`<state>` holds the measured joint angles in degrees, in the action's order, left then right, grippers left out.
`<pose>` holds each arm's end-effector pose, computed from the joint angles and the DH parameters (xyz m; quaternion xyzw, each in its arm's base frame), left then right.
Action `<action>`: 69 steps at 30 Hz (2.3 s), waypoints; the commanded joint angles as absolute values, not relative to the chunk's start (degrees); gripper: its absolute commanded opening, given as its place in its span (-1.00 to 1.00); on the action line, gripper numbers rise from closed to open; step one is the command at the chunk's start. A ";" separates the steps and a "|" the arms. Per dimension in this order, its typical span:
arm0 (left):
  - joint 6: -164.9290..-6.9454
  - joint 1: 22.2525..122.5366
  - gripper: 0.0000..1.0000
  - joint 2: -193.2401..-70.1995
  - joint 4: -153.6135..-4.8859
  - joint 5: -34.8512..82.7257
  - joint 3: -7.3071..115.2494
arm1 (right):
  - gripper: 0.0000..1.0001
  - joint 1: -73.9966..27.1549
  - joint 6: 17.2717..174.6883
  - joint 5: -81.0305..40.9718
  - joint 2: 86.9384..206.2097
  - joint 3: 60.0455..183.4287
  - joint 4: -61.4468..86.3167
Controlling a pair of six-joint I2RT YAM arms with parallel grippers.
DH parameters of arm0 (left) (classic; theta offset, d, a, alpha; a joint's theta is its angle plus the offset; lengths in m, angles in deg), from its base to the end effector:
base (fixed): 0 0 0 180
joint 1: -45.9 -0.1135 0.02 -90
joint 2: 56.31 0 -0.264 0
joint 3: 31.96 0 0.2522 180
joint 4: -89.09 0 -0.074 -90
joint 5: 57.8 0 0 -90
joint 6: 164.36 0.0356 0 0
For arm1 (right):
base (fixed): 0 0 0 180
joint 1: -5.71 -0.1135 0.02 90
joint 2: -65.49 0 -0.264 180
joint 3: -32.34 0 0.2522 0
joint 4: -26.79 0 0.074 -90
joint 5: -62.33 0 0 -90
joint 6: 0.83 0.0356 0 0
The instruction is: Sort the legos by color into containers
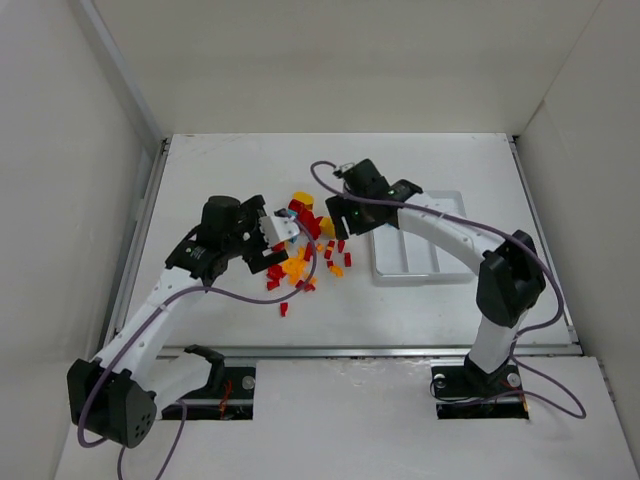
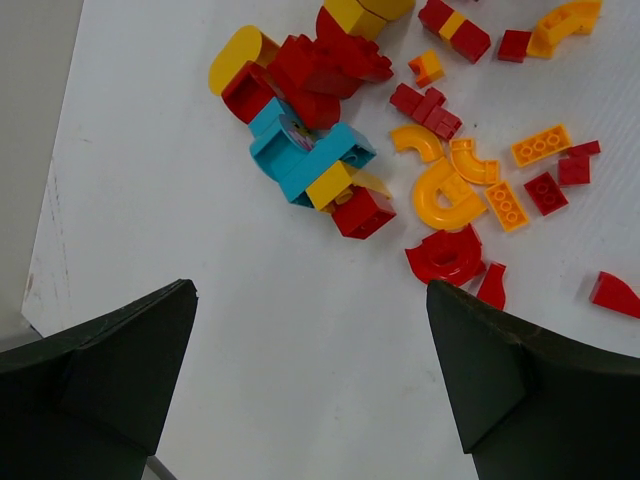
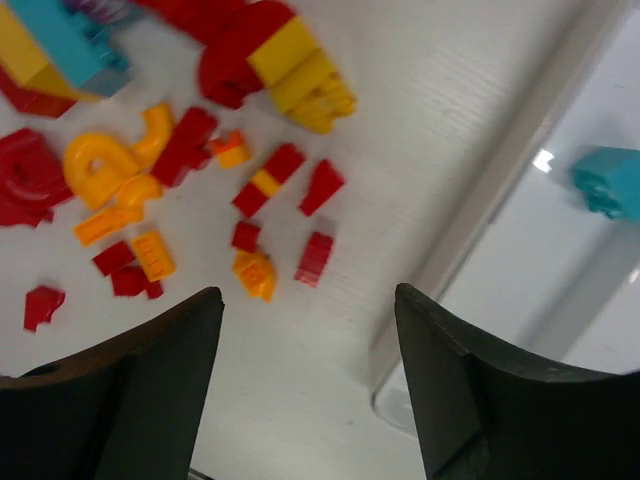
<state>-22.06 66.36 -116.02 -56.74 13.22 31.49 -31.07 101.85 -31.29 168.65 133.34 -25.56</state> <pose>0.2127 -0.0917 0.3034 0.5737 0.6406 -0.0032 0.5104 0.3183 0.2351 0.2719 -0.1893 0.9330 0.1001 0.2893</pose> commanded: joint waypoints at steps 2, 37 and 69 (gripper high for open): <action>-25.23 68.47 1.00 -112.84 -57.81 15.32 29.27 | 0.43 -33.32 98.13 -26.71 169.37 131.01 -22.66; -29.53 72.70 1.00 -107.29 -59.39 22.79 24.43 | -0.73 -33.84 109.02 -28.29 182.57 133.29 -23.27; -67.94 73.84 0.61 -112.73 -91.47 -22.91 39.99 | -1.00 -33.84 104.81 8.80 142.67 123.98 22.69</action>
